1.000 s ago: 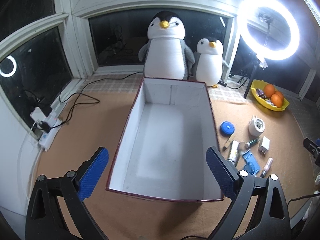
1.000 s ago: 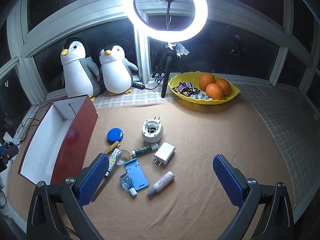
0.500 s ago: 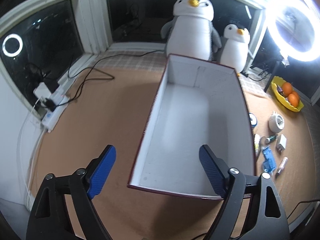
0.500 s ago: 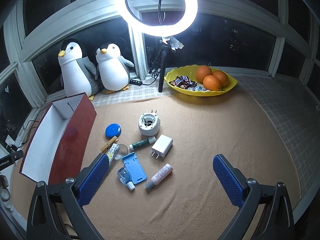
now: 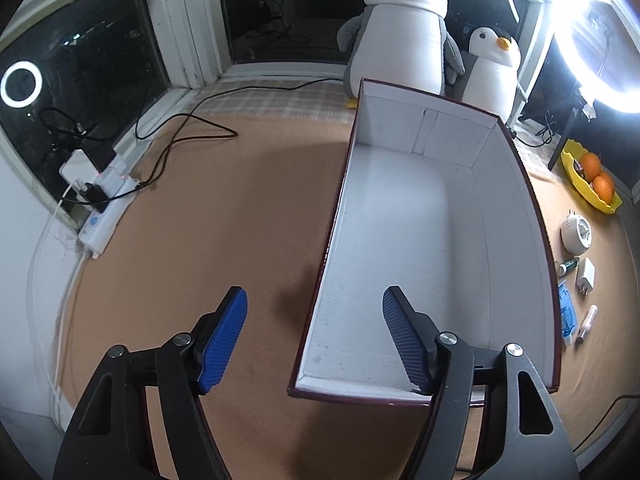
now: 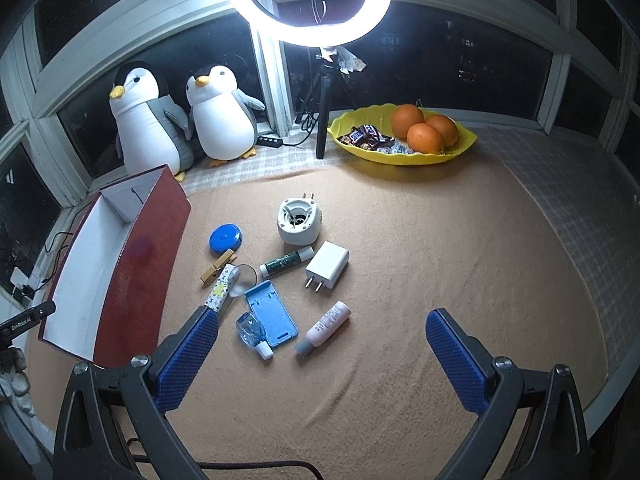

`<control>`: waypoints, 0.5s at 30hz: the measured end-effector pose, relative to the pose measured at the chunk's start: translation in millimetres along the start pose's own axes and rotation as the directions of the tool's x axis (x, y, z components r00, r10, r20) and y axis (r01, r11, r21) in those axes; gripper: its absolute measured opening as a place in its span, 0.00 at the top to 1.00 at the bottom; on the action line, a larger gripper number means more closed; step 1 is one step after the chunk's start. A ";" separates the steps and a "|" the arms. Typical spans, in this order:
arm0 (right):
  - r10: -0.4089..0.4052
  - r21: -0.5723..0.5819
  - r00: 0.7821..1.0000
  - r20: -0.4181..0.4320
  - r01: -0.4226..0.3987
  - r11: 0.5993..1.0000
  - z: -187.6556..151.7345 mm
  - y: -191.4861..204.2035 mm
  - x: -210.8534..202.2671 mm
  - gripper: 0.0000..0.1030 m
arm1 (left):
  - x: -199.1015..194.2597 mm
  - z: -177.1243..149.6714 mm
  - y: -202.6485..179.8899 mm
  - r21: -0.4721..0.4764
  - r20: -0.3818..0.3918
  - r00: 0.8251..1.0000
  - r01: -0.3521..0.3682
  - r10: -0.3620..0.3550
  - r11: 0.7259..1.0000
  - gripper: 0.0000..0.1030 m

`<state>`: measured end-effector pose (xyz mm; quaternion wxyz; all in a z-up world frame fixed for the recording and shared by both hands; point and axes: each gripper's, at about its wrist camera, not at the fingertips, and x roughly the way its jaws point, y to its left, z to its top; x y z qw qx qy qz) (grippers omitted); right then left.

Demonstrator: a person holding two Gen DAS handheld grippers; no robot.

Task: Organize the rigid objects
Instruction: 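Rest the left tool on the box wall while moving the right tool toward the lotion tube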

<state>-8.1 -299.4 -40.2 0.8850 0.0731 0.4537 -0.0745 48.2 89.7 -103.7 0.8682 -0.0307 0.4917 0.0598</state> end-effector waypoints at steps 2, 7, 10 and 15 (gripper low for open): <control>-0.012 0.011 1.000 -0.002 0.012 1.000 -2.5 -2.6 1.3 0.01 | 4.5 0.1 0.7 0.010 -0.004 1.000 0.003 -0.003 1.000 0.33; -0.028 0.060 0.999 -0.038 0.030 0.998 -6.0 -12.4 9.9 0.01 | 10.4 0.0 1.8 0.020 -0.013 1.000 0.024 -0.024 1.000 0.33; -0.037 0.087 0.998 -0.057 0.042 0.995 -5.6 -19.5 16.9 0.01 | 12.4 0.0 2.6 0.030 -0.010 1.000 0.028 -0.028 0.999 0.33; -0.031 0.102 0.996 -0.081 0.039 0.994 -0.9 -26.1 36.7 0.01 | 18.8 -2.6 2.1 0.036 -0.025 0.999 0.022 -0.021 0.999 0.39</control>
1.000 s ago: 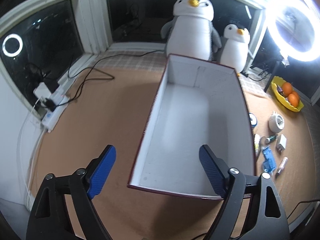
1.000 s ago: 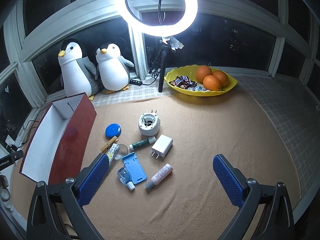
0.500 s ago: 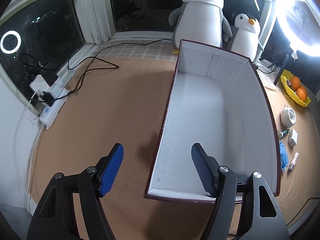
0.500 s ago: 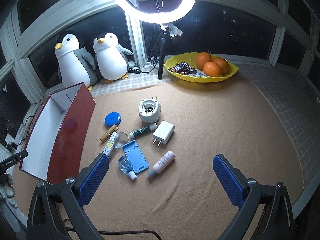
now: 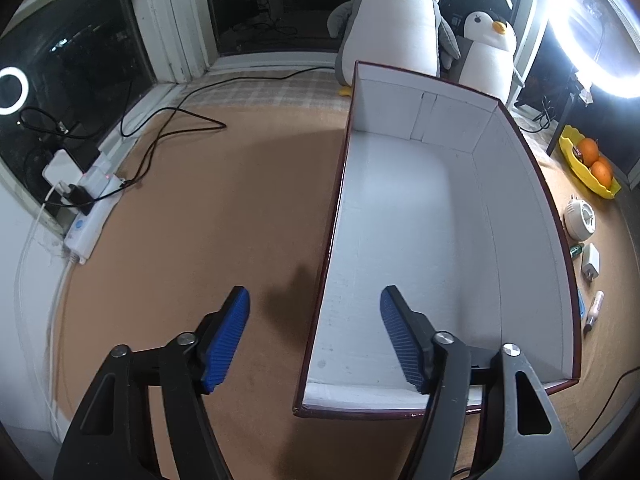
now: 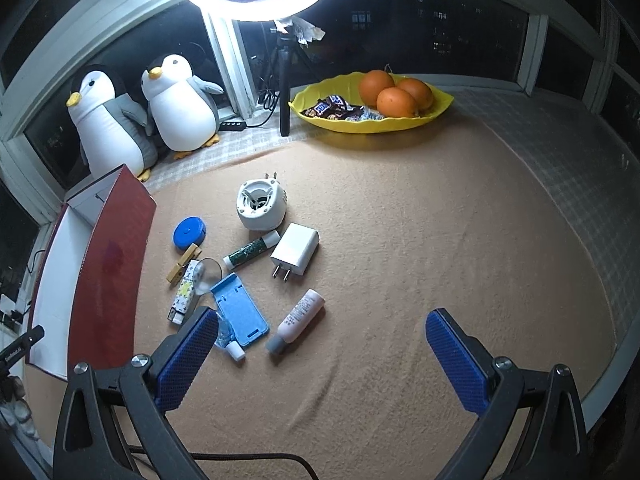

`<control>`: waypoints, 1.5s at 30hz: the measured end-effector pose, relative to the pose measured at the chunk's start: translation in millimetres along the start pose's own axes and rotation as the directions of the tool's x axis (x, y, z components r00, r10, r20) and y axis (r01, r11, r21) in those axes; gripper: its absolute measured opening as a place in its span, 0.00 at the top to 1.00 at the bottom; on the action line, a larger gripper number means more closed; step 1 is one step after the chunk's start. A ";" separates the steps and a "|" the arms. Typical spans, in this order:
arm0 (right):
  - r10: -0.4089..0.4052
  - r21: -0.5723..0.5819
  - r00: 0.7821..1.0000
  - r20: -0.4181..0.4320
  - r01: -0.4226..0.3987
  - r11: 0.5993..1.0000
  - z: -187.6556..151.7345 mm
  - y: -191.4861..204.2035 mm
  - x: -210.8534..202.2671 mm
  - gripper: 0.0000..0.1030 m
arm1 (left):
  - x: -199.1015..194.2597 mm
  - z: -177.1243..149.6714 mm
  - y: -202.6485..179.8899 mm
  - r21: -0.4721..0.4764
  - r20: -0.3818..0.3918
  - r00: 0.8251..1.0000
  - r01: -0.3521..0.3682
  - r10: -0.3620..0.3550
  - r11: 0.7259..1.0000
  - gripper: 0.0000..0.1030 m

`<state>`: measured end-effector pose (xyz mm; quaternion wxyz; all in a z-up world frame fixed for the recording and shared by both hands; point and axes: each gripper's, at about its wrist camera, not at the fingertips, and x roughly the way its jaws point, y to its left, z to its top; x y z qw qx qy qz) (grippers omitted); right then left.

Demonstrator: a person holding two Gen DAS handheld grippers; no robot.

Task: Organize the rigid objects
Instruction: 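Rest the left tool on the box wall while moving the right tool toward the lotion tube, then grasp the pink-white lotion tube with the right gripper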

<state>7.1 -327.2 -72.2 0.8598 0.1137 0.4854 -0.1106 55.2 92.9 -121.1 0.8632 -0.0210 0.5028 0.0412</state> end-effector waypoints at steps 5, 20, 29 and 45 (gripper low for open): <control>0.040 0.037 0.995 -0.091 -0.037 0.999 7.5 -5.4 36.0 0.04 | 1.3 -2.3 -2.2 -0.011 -0.006 1.000 -0.004 0.004 1.000 0.41; 0.074 0.121 0.959 -0.275 -0.042 0.992 -1.3 -4.2 108.2 0.32 | 19.4 -7.9 -2.2 -0.034 -0.054 0.998 0.007 -0.008 0.999 0.52; 0.011 0.044 0.955 -0.296 0.002 0.999 -5.6 10.1 120.5 0.51 | 21.3 -7.6 -7.2 -0.006 -0.055 0.998 0.002 -0.002 1.000 0.62; -0.017 0.033 0.963 -0.269 0.027 0.999 -3.6 1.0 115.4 0.83 | 28.0 -8.2 -5.4 0.010 -0.062 0.998 -0.006 0.006 1.000 0.78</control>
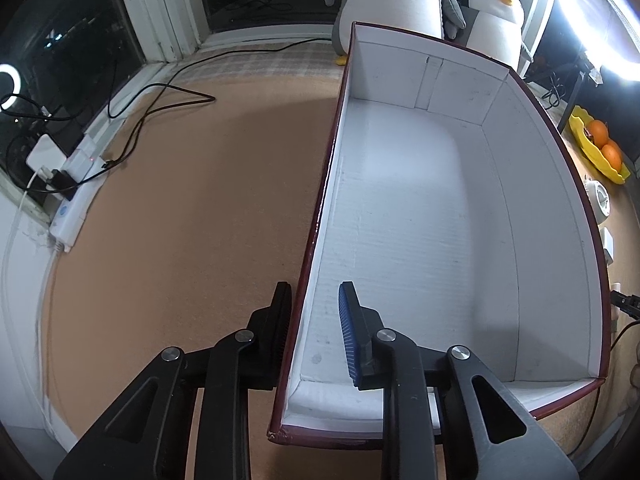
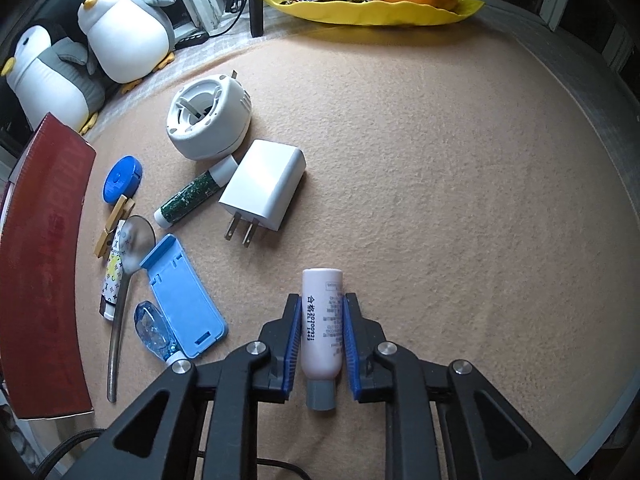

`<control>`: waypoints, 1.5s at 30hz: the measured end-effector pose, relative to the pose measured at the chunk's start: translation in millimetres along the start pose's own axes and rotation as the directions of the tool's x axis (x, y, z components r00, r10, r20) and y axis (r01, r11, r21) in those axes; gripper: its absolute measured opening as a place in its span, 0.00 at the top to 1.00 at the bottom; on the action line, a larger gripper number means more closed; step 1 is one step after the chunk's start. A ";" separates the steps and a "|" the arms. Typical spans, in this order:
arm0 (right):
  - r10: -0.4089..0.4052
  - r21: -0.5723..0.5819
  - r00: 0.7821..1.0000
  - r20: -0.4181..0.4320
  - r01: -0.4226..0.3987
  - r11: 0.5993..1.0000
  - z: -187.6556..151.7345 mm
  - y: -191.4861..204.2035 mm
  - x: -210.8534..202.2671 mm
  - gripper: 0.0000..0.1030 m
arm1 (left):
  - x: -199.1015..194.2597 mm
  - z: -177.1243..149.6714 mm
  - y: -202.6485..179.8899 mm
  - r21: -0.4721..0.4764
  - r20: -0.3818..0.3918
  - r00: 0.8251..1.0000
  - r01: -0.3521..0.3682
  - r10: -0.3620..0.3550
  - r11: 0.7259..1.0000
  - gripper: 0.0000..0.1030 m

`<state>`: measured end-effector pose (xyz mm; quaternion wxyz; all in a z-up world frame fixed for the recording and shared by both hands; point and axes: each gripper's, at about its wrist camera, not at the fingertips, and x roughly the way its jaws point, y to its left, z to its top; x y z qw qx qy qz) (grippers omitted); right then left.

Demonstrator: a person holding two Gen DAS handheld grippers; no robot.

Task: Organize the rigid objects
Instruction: 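Grasp the pink-white lotion tube with the right gripper, then carry the lotion tube over the box and release it with the right gripper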

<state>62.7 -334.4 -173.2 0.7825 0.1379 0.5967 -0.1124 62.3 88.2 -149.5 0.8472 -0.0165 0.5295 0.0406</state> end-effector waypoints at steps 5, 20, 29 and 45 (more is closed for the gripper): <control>0.009 -0.038 0.999 0.050 -0.007 0.999 -4.8 9.1 -22.5 0.83 | 2.4 0.3 3.4 -0.025 -0.010 1.000 0.021 -0.021 0.999 0.79; 0.210 -0.352 0.964 0.162 -0.143 0.925 6.5 129.5 -103.2 0.83 | 11.1 0.6 13.4 -0.128 -0.031 0.998 0.045 -0.049 0.991 0.83; 0.304 -0.533 0.945 0.122 -0.196 0.823 -9.1 201.9 -116.8 0.83 | 10.1 0.2 14.8 -0.147 -0.027 0.999 0.023 -0.027 0.989 0.87; 0.318 -0.684 0.948 0.029 -0.213 0.698 -42.2 270.5 -95.3 0.83 | -0.7 -0.6 16.5 -0.154 -0.002 1.000 0.008 -0.009 0.988 0.90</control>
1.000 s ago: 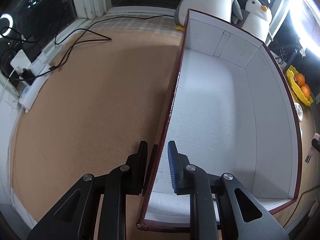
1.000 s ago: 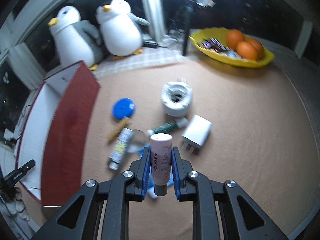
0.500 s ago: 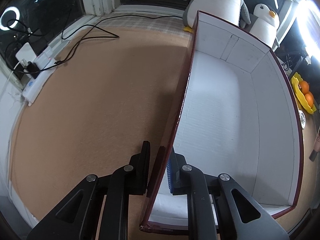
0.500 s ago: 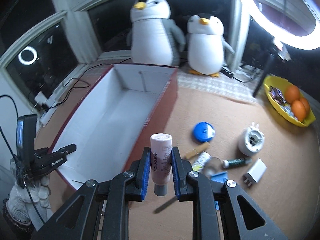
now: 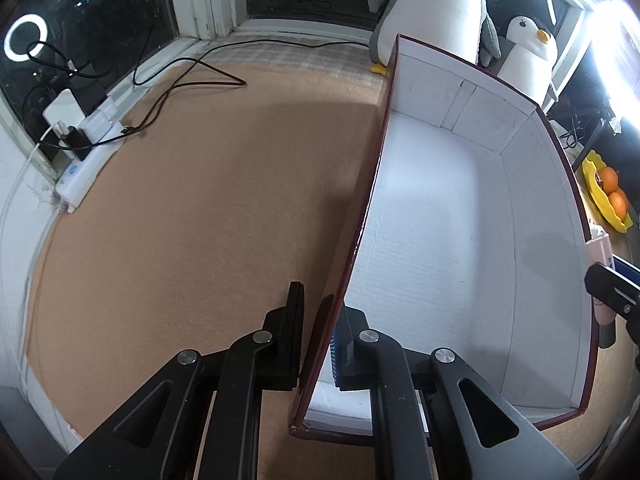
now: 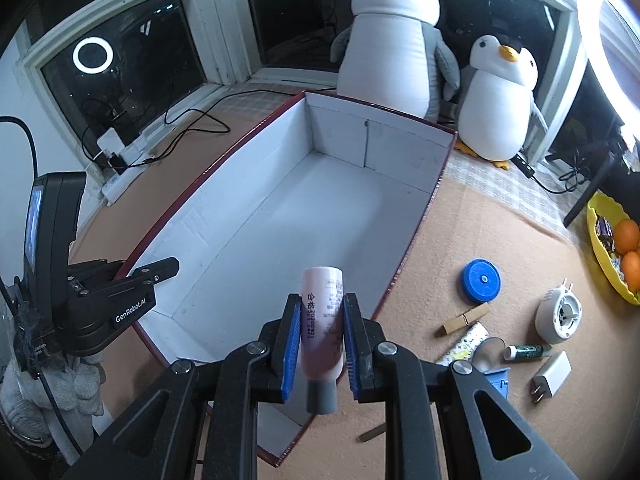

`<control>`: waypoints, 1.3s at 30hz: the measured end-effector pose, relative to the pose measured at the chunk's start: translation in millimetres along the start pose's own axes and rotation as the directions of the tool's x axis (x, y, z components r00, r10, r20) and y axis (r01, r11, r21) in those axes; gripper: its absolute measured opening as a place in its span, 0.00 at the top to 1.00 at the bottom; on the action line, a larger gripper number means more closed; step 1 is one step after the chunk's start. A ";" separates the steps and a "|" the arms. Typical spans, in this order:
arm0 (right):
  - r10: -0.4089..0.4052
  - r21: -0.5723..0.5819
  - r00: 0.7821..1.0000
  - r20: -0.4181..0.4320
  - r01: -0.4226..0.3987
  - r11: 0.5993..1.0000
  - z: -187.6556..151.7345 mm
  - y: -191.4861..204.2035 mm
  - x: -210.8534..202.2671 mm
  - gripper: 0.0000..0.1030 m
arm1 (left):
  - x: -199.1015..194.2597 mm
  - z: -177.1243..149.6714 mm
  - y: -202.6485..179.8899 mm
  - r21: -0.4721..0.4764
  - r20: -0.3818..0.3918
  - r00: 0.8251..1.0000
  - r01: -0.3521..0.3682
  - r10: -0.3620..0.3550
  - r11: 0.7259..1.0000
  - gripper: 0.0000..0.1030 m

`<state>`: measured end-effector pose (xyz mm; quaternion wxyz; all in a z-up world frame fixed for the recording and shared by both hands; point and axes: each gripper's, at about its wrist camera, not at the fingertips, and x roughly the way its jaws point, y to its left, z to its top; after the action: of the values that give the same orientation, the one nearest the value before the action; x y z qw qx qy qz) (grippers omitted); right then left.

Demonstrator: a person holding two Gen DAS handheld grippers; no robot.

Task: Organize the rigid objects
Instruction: 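Carry the lotion tube over the box and release it with the right gripper, then move the right gripper back to the white USB charger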

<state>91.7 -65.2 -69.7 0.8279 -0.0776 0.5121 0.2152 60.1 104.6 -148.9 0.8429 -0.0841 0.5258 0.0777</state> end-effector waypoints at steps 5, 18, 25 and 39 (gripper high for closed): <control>0.016 -0.016 1.000 -0.007 -0.016 1.000 3.2 6.0 5.0 0.83 | 0.2 0.1 0.1 -0.001 0.001 1.000 0.001 -0.001 1.000 0.90; 0.043 -0.053 0.998 -0.039 -0.045 0.998 5.3 17.6 16.8 0.75 | 0.1 -0.3 1.0 -0.010 0.004 1.000 0.003 -0.002 1.000 0.90; 0.060 -0.024 0.998 -0.013 -0.060 0.998 3.2 10.4 6.3 0.57 | -0.4 -1.1 -1.4 0.005 0.007 1.000 -0.013 0.013 1.000 0.90; 0.018 0.207 0.998 0.061 -0.030 0.978 -16.9 -62.1 -35.5 0.57 | 0.6 -0.6 -5.4 0.074 0.011 1.000 -0.026 0.026 0.997 0.90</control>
<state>91.4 -136.6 -51.9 0.8435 0.0218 0.5082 0.1725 61.0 99.3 -149.4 0.8470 -0.0454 0.5250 0.0695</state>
